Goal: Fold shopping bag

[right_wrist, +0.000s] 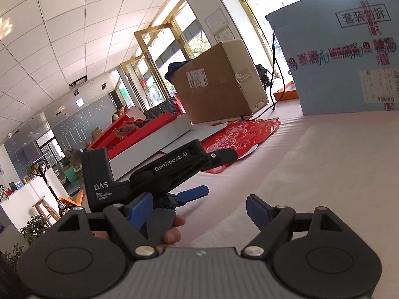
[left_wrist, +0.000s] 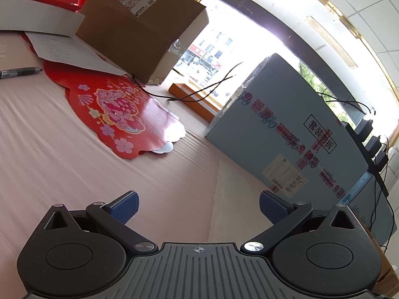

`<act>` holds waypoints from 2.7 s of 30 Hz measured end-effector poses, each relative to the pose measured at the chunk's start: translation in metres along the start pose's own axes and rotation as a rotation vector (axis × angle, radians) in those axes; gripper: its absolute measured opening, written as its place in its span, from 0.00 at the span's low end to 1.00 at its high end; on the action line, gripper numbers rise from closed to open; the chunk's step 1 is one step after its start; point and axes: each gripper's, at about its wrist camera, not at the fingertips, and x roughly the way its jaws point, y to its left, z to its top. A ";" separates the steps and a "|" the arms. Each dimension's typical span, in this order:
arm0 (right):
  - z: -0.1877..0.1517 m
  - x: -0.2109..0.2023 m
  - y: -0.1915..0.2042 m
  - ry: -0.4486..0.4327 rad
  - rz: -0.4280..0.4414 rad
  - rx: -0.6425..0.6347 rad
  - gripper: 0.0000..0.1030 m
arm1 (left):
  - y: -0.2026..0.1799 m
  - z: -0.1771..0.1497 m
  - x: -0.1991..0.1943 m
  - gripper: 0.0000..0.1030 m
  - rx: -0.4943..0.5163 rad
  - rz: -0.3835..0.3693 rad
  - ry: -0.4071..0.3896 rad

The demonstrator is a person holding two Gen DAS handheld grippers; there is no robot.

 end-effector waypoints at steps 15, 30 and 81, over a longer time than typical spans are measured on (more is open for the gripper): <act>0.047 -0.024 -0.192 -0.047 -0.359 0.300 0.86 | -0.023 -0.008 0.014 1.00 0.152 0.074 0.087; 0.078 0.045 -0.284 0.054 -0.125 0.524 0.77 | -0.119 -0.058 -0.001 1.00 0.738 0.035 0.146; -0.083 -0.190 -0.094 -0.275 -0.751 0.433 0.63 | -0.130 -0.051 -0.035 1.00 0.931 -0.339 0.184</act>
